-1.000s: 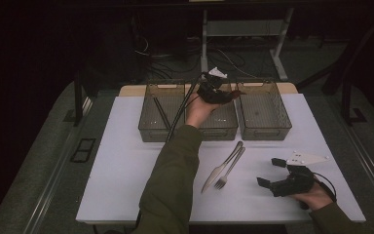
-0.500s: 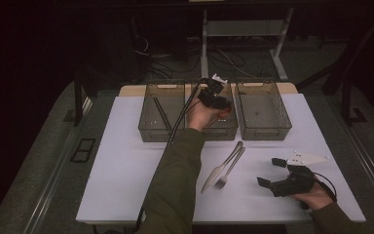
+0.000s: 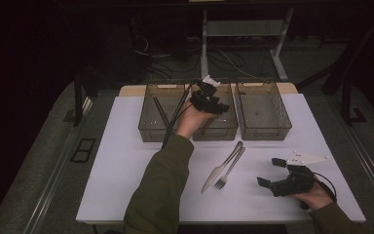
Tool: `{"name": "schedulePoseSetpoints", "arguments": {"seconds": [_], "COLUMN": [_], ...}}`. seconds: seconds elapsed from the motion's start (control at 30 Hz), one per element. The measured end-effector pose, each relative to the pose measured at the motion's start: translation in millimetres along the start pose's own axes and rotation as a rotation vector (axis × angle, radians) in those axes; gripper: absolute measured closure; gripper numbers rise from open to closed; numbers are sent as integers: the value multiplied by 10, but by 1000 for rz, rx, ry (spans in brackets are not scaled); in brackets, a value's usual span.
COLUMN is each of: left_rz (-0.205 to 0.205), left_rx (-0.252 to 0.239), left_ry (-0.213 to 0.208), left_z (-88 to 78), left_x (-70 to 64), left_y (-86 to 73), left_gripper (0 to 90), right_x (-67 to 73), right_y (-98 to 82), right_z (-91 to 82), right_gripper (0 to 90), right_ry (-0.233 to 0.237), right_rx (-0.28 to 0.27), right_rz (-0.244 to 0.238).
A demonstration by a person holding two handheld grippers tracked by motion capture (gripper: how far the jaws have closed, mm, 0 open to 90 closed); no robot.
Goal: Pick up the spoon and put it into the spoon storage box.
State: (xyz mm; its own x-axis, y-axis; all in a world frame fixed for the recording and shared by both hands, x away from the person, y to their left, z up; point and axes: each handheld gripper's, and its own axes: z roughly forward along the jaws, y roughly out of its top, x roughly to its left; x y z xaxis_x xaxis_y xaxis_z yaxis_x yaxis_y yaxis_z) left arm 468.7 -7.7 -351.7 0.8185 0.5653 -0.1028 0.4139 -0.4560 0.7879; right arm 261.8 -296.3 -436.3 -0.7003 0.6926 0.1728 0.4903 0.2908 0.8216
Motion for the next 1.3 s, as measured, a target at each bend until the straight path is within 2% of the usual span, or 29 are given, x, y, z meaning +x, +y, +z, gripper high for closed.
{"name": "schedulePoseSetpoints", "arguments": {"seconds": [0.03, 0.1, 0.27, 0.43, 0.63, 0.87, 0.93, 1.1, 1.3], "left_rz": [-6, 12, 17, 37, 40, 38, 48, 34, 19], "left_rx": [-10, -3, -30, -28, -43, -72, -70, -71, -85], "left_ry": [-3, -6, -18, -34, -44, -36, -32, -19, -13], "left_z": [-22, -88, -238, -381, -519, -684, -743, -843, -955], "left_x": [-24, -51, -144, -215, -288, -323, -334, -379, -406], "left_y": [-23, -66, -185, -300, -463, -692, -755, -934, -1135], "left_gripper": [388, 363, 320, 285, 259, 240, 239, 239, 233], "right_x": [-1, -3, -4, -13, -18, -29, -33, -22, -24], "right_y": [-1, -1, -1, 2, 6, -1, -6, -7, -4], "right_z": [5, 7, 3, 15, 19, 10, 7, -1, -4], "right_gripper": [39, 39, 39, 39, 39, 39, 39, 39, 39], "right_ry": [0, -2, 0, -1, -4, -8, -10, -10, -12], "right_rx": [1, 4, 5, 8, 9, 6, 7, 12, 3], "right_rz": [3, 5, 9, 8, 14, 17, 17, 26, 12]}}
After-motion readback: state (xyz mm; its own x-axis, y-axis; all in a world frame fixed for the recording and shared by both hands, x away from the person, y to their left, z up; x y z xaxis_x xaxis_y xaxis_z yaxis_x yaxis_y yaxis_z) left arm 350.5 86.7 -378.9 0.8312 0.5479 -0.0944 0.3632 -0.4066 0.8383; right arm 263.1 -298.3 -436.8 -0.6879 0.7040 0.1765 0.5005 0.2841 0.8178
